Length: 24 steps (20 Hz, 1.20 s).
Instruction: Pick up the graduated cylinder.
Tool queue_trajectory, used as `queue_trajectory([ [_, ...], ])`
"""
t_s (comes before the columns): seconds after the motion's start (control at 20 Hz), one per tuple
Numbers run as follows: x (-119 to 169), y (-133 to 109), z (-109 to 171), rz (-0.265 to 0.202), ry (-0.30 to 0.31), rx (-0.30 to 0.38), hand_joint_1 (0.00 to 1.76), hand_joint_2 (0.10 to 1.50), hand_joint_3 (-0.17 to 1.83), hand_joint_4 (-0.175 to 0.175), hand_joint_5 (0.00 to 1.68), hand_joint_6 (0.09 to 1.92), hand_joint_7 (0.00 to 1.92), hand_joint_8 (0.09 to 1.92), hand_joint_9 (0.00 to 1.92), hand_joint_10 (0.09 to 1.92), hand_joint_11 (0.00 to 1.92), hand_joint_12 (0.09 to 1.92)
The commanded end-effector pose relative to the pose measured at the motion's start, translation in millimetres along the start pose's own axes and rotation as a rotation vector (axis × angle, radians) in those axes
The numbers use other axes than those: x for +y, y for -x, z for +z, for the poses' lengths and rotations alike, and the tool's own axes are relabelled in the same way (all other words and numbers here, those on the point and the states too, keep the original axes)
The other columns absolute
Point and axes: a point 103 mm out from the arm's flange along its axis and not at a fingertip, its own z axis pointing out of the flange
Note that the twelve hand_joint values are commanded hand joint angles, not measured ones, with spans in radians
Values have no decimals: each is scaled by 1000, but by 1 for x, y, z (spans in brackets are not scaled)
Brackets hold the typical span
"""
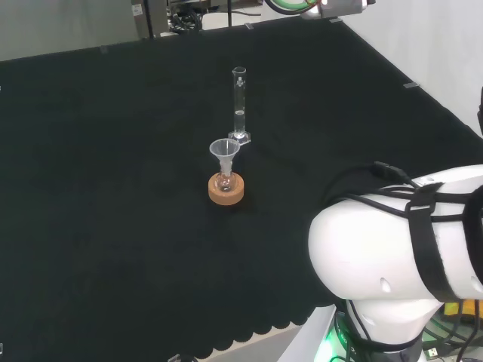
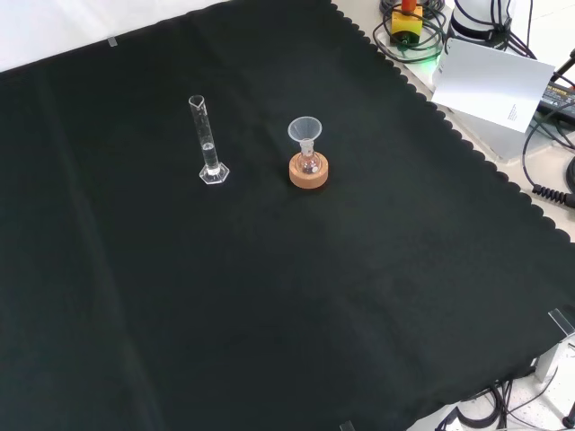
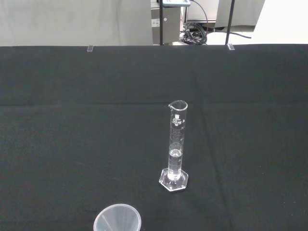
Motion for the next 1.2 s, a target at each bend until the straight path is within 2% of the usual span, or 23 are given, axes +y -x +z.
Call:
queue_trajectory([
  [0.05, 1, 1, 0, -1, 13, -16, 155, 1122, 544, -8, 149, 201, 11, 478, 150, 645, 37, 1312],
  [0.15, 2, 5, -1, -2, 11, -15, 125, 1193, 423, -9, 193, 89, 2, 483, 144, 643, 9, 1361],
  [0.5, 11, 13, 6, 12, 0, -4, 115, 1233, 350, -10, 222, 87, 0, 485, 143, 642, 0, 1378],
  [0.85, 28, 46, 40, 65, -19, 52, 126, 1233, 338, -11, 225, 87, 1, 487, 148, 643, 0, 1379],
  [1.05, 45, 57, 62, 70, -29, 69, 182, 1214, 320, -11, 228, 87, 4, 490, 151, 643, 1, 1380],
  [1.2, 69, 77, 84, 69, -54, 110, 231, 1194, 308, -13, 228, 87, 8, 493, 156, 644, 4, 1381],
])
